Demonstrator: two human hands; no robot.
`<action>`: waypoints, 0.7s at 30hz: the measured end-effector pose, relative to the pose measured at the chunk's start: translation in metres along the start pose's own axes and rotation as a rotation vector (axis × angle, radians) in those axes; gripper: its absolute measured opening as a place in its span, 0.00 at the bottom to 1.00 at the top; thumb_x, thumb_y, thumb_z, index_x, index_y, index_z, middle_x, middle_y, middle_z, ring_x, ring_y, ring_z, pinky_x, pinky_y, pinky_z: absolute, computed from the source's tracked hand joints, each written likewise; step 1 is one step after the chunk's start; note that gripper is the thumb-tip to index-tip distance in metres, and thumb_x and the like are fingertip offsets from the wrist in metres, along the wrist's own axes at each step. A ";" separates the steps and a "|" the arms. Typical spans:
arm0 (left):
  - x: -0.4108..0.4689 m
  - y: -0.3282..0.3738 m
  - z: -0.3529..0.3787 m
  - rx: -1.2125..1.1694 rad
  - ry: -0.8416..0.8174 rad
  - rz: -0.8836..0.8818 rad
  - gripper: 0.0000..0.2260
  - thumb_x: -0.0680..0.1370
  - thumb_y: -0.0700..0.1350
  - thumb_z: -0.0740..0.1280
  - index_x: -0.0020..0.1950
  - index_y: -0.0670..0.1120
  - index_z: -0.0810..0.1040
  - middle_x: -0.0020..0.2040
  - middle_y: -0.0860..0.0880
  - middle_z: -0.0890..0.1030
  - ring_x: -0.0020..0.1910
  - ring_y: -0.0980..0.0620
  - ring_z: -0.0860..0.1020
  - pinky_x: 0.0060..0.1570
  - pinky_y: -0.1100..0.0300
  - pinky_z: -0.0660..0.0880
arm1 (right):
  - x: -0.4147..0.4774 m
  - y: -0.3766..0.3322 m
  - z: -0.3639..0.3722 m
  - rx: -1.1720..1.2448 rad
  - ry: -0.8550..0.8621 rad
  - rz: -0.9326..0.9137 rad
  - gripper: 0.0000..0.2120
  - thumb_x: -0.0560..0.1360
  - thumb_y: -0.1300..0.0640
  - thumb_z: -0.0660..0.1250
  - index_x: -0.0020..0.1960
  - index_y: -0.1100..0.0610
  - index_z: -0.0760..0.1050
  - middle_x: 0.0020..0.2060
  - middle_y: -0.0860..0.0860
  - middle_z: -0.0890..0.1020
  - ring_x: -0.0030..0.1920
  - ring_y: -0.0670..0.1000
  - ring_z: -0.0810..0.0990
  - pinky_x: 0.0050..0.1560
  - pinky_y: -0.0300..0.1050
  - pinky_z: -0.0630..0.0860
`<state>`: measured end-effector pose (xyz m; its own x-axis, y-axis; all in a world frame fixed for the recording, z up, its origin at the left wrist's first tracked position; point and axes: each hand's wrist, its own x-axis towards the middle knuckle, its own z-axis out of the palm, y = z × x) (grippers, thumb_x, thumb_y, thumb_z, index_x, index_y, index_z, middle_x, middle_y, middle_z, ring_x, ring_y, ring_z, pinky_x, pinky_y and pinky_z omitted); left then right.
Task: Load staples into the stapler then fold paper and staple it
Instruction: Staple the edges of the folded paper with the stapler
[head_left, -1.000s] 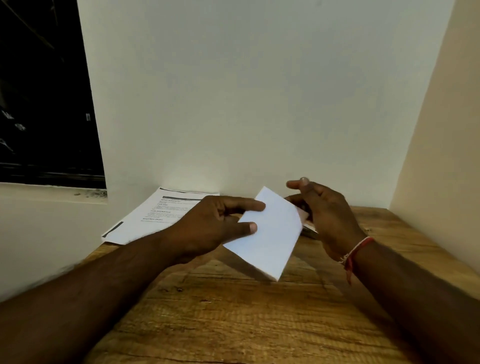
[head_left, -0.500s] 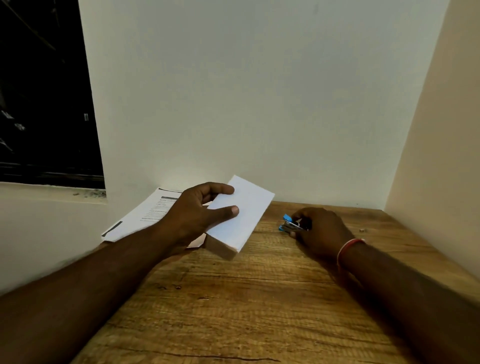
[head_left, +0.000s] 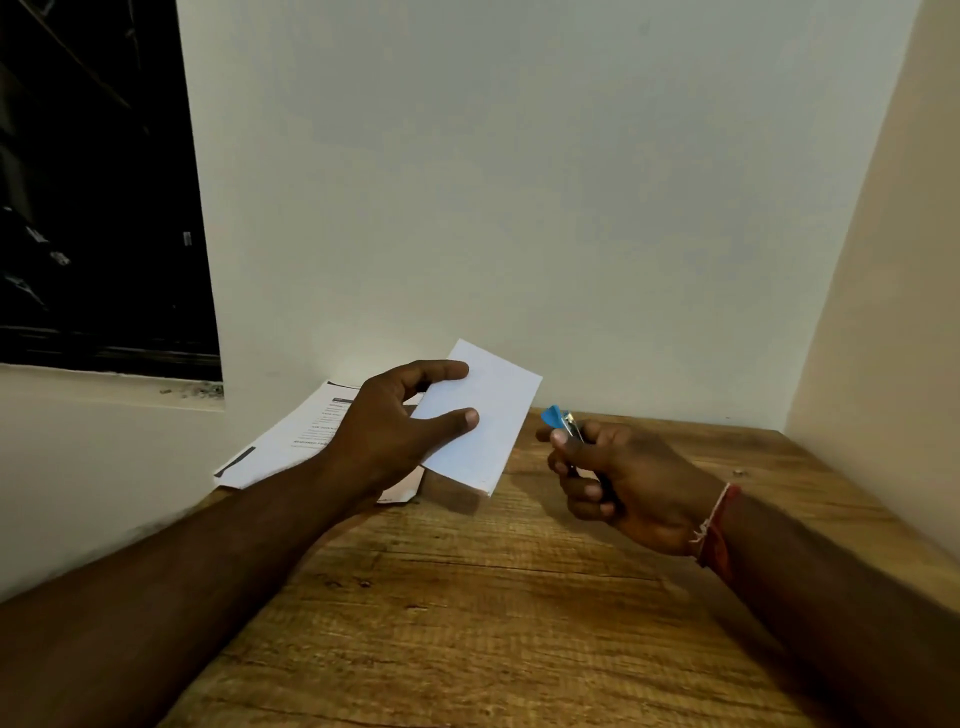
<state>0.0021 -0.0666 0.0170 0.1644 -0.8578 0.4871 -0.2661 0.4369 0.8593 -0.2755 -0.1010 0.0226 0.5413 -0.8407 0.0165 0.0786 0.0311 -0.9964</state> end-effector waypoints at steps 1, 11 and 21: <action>-0.001 0.002 0.000 0.015 0.008 0.019 0.23 0.74 0.46 0.86 0.66 0.62 0.87 0.67 0.56 0.86 0.60 0.49 0.88 0.52 0.55 0.88 | -0.002 -0.001 0.003 0.005 -0.014 0.019 0.22 0.86 0.54 0.67 0.74 0.66 0.72 0.39 0.53 0.76 0.30 0.46 0.64 0.29 0.41 0.58; -0.007 0.011 0.002 0.093 -0.017 0.095 0.23 0.75 0.46 0.85 0.67 0.62 0.86 0.69 0.57 0.84 0.54 0.56 0.89 0.48 0.58 0.88 | -0.007 0.005 0.012 -0.071 -0.038 -0.003 0.21 0.82 0.45 0.69 0.59 0.64 0.79 0.39 0.54 0.81 0.31 0.49 0.73 0.30 0.43 0.68; -0.006 0.013 0.001 0.228 -0.079 0.124 0.25 0.74 0.50 0.86 0.68 0.65 0.84 0.71 0.58 0.82 0.58 0.48 0.88 0.50 0.50 0.90 | -0.006 0.007 0.012 -0.076 -0.065 -0.016 0.23 0.81 0.49 0.72 0.65 0.67 0.81 0.46 0.59 0.85 0.34 0.50 0.79 0.37 0.48 0.70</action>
<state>-0.0033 -0.0564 0.0254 0.0446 -0.8239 0.5651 -0.4883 0.4755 0.7318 -0.2683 -0.0896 0.0165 0.5936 -0.8040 0.0353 0.0250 -0.0255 -0.9994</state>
